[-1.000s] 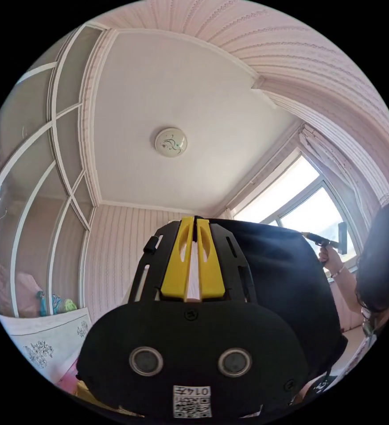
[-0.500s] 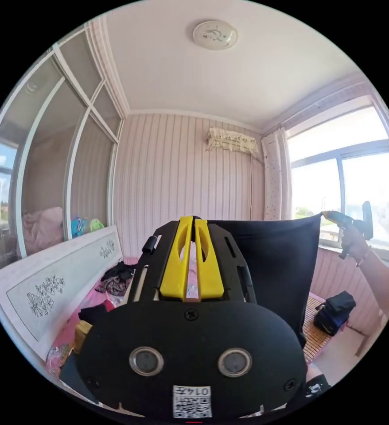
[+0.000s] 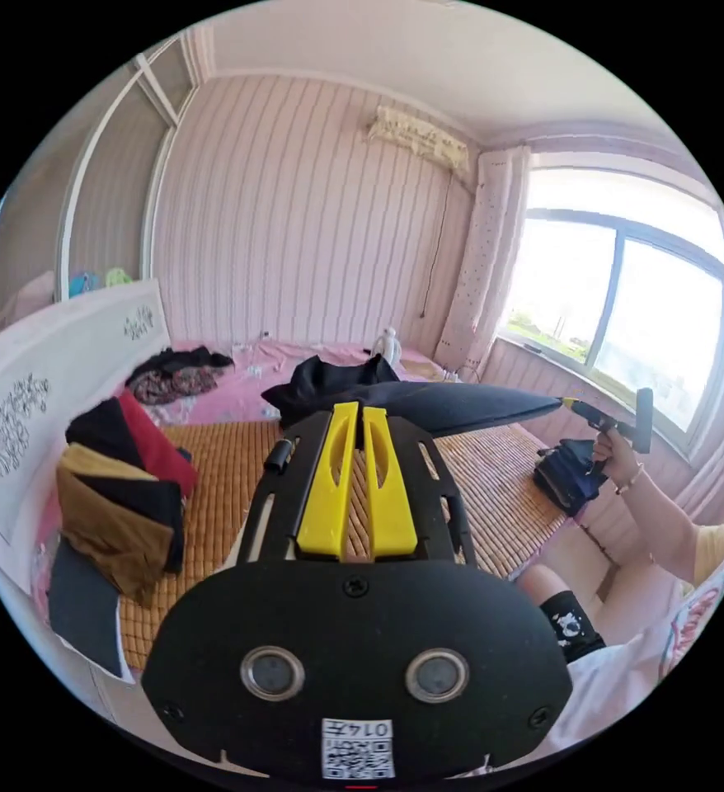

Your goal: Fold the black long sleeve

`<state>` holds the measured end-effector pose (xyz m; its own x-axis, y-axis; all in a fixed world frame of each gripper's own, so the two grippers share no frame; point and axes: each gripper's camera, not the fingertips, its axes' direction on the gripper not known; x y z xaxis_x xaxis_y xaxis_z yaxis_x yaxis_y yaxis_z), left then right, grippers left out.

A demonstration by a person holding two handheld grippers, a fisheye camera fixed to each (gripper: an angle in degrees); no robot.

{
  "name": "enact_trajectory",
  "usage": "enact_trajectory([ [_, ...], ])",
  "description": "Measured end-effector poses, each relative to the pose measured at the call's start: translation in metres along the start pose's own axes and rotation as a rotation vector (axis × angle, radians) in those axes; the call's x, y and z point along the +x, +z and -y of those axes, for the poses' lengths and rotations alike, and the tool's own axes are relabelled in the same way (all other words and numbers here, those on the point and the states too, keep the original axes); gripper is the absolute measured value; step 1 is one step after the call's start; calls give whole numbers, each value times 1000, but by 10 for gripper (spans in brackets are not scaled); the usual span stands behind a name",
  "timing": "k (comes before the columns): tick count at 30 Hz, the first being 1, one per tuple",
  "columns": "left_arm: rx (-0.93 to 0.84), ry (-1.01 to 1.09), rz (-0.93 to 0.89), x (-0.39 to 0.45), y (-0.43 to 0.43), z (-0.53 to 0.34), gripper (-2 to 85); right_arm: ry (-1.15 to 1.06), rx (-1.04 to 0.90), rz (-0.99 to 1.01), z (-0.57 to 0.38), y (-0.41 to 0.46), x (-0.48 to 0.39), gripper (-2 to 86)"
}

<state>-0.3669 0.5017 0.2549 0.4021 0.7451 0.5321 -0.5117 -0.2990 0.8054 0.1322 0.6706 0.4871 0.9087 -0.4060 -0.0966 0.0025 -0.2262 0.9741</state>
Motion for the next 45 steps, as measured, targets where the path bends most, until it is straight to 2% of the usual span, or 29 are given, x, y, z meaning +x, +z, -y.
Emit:
enact_trajectory([
  [3, -192, -127, -32, -22, 72, -70, -10, 226, -219, 3, -75, 59, 57, -3],
  [7, -432, -332, -16, -42, 139, -144, -9, 395, -358, -18, -134, 93, 97, -2],
  [13, -605, -298, 36, -37, 176, -176, -6, 495, -410, -100, -167, 108, 139, 12],
  [16, -657, -298, 82, -37, 195, -176, 15, 448, -424, -103, -172, 130, 140, 40],
  [21, -738, -276, 81, -36, 235, -175, 78, 271, -471, -218, -173, 174, 124, 74],
  [32, -923, -206, 203, -31, 310, -167, 67, 43, -628, -325, -170, 226, 131, 61],
  [34, -935, -153, 214, -28, 318, -166, 61, 40, -663, -366, -171, 231, 138, 58],
  [38, -940, -125, 240, -29, 325, -168, 37, 89, -672, -321, -168, 227, 163, 11],
  [40, -933, -137, 229, -33, 329, -169, 2, 164, -637, -282, -167, 214, 180, 2],
  [45, -918, -144, 185, -38, 331, -175, -9, 319, -481, -177, -168, 171, 220, -1],
])
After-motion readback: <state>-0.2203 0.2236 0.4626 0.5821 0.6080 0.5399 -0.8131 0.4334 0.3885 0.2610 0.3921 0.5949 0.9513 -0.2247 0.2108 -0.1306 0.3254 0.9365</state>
